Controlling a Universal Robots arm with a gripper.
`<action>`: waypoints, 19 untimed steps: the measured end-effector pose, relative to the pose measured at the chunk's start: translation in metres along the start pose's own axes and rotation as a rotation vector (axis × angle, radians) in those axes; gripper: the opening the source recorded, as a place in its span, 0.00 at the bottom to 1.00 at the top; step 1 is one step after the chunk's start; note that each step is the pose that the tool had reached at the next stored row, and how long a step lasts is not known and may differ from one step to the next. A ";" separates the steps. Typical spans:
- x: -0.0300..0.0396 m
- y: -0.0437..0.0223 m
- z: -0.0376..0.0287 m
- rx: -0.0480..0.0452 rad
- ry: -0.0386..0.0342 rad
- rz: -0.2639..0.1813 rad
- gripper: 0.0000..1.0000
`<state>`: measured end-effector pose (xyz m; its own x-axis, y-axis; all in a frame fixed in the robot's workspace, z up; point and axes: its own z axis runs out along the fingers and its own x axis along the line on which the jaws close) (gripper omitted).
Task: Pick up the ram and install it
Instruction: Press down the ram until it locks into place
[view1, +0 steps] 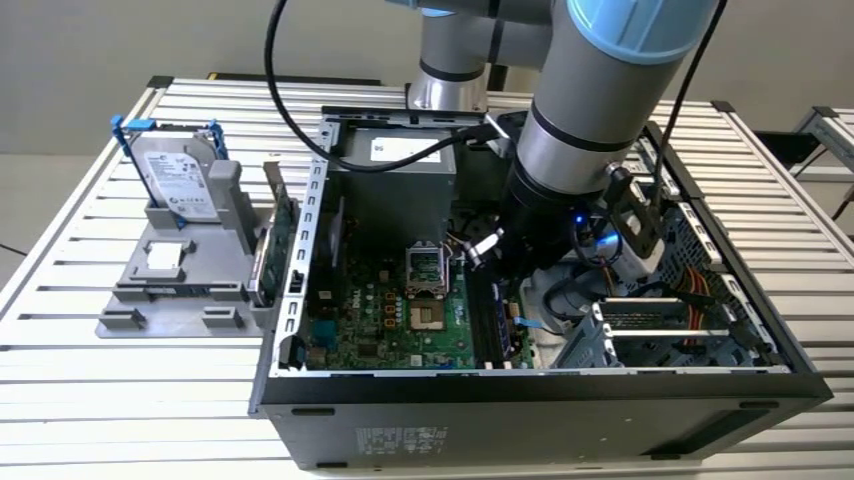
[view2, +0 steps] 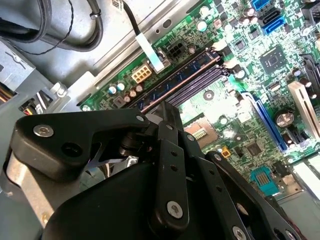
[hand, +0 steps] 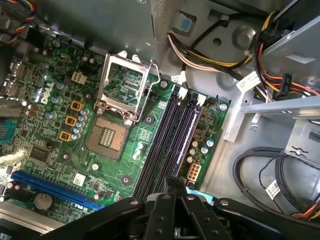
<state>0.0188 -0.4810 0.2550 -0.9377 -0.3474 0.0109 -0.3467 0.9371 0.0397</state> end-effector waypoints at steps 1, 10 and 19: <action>0.0000 0.0000 0.0000 -0.0003 0.0000 -0.004 0.00; 0.0000 0.0000 0.0000 -0.0027 0.0008 -0.039 0.00; -0.0001 0.0001 0.0001 -0.0043 0.0023 -0.086 0.00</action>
<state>0.0188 -0.4809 0.2549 -0.9044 -0.4267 0.0096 -0.4259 0.9037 0.0448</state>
